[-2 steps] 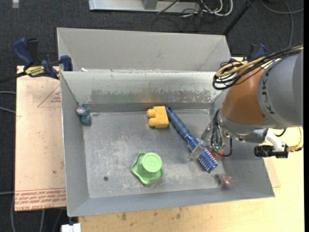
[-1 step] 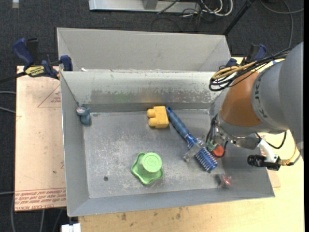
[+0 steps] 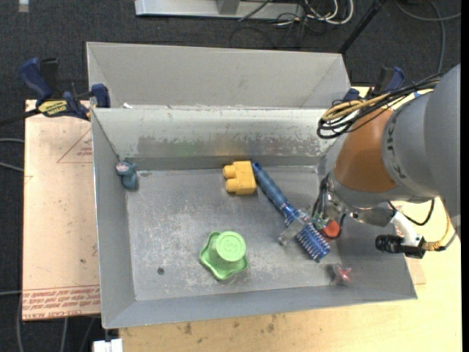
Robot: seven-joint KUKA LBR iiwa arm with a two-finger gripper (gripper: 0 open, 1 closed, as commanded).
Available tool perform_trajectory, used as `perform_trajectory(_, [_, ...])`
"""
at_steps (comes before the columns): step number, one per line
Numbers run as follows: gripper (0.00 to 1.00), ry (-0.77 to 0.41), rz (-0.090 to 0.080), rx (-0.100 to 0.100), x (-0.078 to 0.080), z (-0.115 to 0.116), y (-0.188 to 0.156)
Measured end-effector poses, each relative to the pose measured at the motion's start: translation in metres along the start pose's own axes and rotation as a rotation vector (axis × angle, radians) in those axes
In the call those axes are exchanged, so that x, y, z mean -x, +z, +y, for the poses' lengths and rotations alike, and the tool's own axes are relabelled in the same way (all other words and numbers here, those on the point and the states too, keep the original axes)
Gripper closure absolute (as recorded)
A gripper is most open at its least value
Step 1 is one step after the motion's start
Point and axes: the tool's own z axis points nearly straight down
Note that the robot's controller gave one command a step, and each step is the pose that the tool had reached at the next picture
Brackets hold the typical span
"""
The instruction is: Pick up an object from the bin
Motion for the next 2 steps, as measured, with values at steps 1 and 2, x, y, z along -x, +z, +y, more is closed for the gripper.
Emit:
perform_trajectory(1, [1.00,0.000,0.001,-0.001,0.000,0.000,0.001])
perform_trajectory(2, [1.00,-0.004,-0.006,0.005,0.000,0.001,-0.132])
